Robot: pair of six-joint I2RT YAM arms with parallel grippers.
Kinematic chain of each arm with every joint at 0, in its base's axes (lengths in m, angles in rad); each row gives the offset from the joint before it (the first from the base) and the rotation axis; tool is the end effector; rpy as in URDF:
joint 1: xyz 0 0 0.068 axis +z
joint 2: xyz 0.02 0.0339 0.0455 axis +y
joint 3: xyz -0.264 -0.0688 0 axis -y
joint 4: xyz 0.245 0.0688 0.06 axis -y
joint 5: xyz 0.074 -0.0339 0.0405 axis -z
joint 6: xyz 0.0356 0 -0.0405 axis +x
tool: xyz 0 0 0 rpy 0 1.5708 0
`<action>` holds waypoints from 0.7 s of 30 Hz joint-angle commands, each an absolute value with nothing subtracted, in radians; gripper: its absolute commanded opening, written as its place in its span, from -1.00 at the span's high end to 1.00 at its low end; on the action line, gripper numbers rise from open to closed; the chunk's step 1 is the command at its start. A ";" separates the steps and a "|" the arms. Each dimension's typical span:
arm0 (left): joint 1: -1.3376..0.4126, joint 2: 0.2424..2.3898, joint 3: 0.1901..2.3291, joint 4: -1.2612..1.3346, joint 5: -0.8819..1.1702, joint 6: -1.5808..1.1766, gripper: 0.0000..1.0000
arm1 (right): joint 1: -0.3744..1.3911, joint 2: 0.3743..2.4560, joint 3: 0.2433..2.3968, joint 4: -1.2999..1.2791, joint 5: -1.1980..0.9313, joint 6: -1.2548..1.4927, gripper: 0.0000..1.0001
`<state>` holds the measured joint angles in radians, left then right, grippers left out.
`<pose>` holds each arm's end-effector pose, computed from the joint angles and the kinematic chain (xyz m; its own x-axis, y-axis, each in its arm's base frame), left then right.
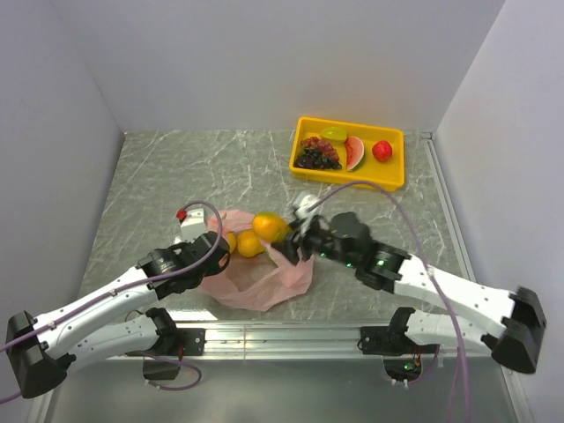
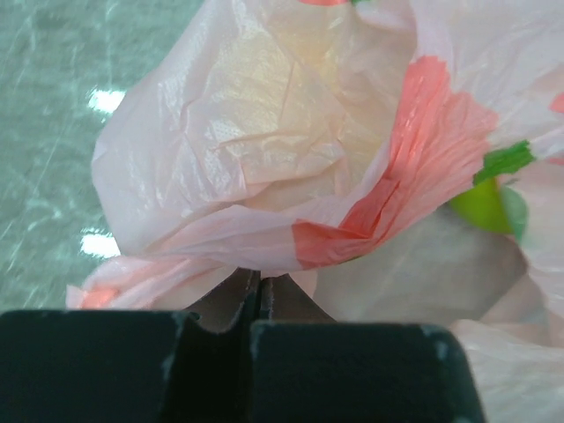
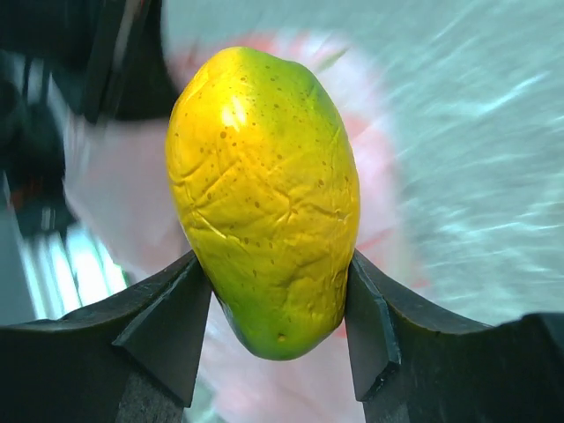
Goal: Untie the knot of the plastic bag and take out the fruit
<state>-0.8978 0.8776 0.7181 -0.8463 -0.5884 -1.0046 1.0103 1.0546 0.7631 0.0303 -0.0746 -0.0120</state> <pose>0.1141 -0.1114 0.2494 -0.6750 -0.2794 -0.6828 -0.1947 0.9602 -0.2004 0.1293 0.2109 0.3019 -0.1267 -0.2243 -0.9662 -0.8845 0.4665 0.0077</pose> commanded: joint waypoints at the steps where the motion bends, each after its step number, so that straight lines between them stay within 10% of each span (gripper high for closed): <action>1: -0.891 0.877 0.710 -0.724 -0.594 -0.887 0.99 | 0.878 0.944 0.779 0.162 -0.101 0.102 1.00; 8: -0.891 0.830 0.678 -0.646 -0.525 -0.824 0.99 | 0.641 0.978 0.866 0.240 0.061 0.242 1.00; 21: -0.890 0.770 0.669 -0.603 -0.448 -0.769 0.99 | 0.101 1.765 1.426 -0.217 0.333 0.435 0.94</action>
<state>-0.8940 0.7937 0.6731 -0.6674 -0.4709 -0.7876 0.1410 1.6527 1.3113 -0.0780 0.2668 0.3630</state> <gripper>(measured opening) 0.013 0.622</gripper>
